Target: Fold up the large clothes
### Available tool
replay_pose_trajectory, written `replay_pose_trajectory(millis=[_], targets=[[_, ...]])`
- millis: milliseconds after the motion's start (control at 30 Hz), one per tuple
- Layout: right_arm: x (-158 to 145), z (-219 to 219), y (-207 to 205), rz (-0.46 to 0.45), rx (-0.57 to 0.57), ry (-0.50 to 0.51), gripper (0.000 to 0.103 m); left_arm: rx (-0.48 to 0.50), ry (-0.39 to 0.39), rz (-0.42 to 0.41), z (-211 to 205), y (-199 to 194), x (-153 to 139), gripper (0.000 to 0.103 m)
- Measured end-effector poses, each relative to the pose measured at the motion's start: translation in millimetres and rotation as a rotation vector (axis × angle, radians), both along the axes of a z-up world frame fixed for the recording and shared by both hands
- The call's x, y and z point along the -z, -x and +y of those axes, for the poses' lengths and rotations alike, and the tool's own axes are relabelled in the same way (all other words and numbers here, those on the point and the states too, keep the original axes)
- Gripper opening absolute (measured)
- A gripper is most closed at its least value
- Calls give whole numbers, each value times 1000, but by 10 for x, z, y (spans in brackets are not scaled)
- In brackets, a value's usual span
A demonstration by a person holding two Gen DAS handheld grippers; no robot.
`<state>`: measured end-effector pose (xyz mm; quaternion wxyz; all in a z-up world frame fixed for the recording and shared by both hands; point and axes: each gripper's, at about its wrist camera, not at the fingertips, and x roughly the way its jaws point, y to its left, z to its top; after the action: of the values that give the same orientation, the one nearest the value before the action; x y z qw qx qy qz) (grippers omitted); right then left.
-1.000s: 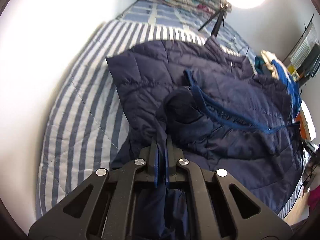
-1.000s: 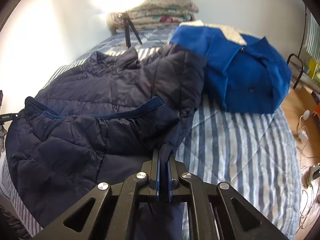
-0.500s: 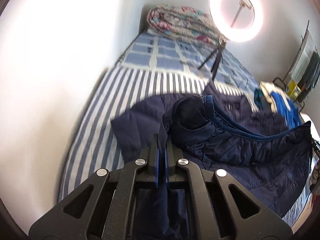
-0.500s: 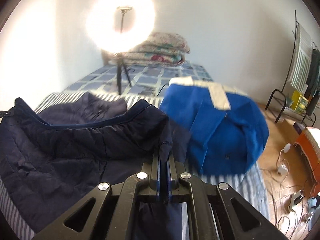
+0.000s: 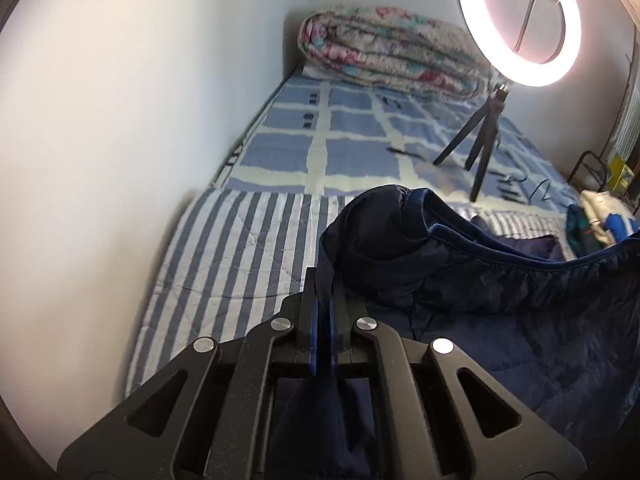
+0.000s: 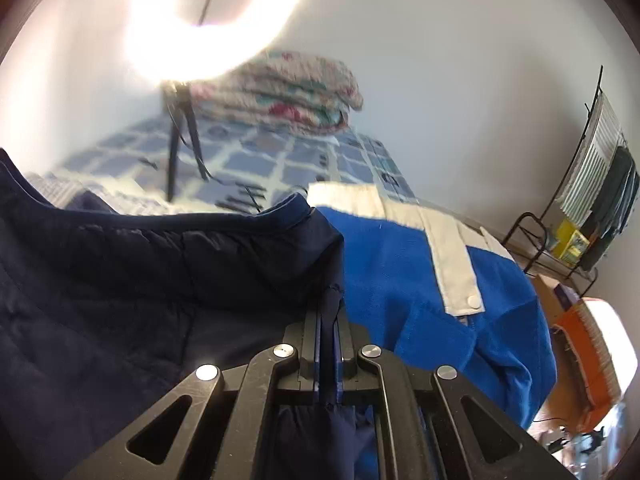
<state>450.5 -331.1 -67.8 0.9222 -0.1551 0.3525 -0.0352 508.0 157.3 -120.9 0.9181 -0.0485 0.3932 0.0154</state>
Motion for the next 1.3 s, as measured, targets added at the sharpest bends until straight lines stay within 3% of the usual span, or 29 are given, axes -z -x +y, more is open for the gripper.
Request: replay_pose_trajectory(millis=[167, 267, 400, 500, 600, 667, 800, 933, 1033, 1167, 1300], targets=[[284, -18, -131, 43, 12, 55, 2, -21, -28, 64, -53, -229, 490, 3], [355, -1, -152, 76, -6, 84, 3, -40, -19, 94, -76, -265, 648, 11], [134, -79, -16, 57, -8, 35, 32, -16, -14, 56, -77, -138, 424, 34], [-154, -201, 195, 3, -6, -49, 32, -11, -12, -11, -41, 16, 105, 34], [-395, -156, 357, -37, -104, -161, 32, 35, 36, -67, -115, 180, -148, 34], [-422, -9, 337, -24, -164, -181, 32, 95, 18, -79, -346, 224, -209, 34], [-202, 357, 193, 13, -210, -134, 32, 191, 34, -41, -813, 94, -74, 34], [132, 447, -81, 55, -168, -65, 32, 244, -34, -12, -1223, -99, 188, 34], [345, 315, -282, 84, -102, -25, 31, 221, -104, 17, -1359, -341, 457, 34], [519, 249, -422, 118, -89, -21, 31, 172, -63, 80, -1307, -594, 804, 34], [509, 371, -390, 131, -94, 37, 31, 175, -130, 68, -1410, -537, 703, 34]])
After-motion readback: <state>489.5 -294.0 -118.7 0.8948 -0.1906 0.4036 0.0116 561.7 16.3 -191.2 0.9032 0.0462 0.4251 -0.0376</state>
